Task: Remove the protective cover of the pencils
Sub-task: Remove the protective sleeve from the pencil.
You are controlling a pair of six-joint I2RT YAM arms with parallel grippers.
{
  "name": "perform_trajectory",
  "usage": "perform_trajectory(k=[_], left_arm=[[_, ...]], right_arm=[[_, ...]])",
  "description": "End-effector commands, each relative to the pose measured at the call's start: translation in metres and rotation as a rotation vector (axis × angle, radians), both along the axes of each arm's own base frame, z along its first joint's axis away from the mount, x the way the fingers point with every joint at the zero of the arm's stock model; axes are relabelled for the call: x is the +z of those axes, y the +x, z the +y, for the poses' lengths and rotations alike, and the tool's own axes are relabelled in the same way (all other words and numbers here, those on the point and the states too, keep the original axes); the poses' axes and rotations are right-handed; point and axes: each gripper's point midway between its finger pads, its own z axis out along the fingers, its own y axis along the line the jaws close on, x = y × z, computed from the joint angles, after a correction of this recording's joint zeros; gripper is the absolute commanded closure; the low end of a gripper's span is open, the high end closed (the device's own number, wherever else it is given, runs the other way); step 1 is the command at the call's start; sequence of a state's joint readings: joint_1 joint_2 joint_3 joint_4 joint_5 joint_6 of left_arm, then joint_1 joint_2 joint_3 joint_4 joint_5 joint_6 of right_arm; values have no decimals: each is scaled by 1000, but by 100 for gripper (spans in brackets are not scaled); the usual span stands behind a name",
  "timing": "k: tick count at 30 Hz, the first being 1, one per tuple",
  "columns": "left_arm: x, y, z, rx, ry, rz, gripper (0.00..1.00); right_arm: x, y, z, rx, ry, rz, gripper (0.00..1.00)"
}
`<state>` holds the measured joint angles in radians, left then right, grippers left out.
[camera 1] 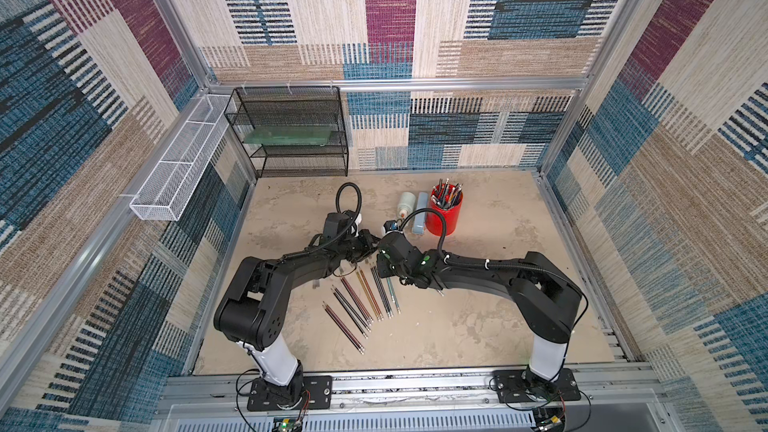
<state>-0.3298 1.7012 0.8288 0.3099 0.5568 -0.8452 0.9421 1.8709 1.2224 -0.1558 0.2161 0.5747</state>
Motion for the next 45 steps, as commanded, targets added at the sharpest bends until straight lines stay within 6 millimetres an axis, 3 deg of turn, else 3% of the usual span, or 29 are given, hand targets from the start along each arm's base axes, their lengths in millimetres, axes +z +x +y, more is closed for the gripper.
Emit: perform_trajectory(k=[1,11,25,34,45], left_arm=[[6,3,-2,1,-26,-15,95],[11,2,6,23,-21,-31,96],[10,3,14,55,-44,-17,98],[12,3,22,80,-38,-27,98],[18,1,24,81,-33,-38,98]], right_arm=[[4,3,5,5,16,-11,80],[-3,-7,6,19,30,7,100],[-12,-32,3,40,35,19,100],[-7,-46,1,50,49,14,100],[3,-39,-28,-14,51,-18,100]])
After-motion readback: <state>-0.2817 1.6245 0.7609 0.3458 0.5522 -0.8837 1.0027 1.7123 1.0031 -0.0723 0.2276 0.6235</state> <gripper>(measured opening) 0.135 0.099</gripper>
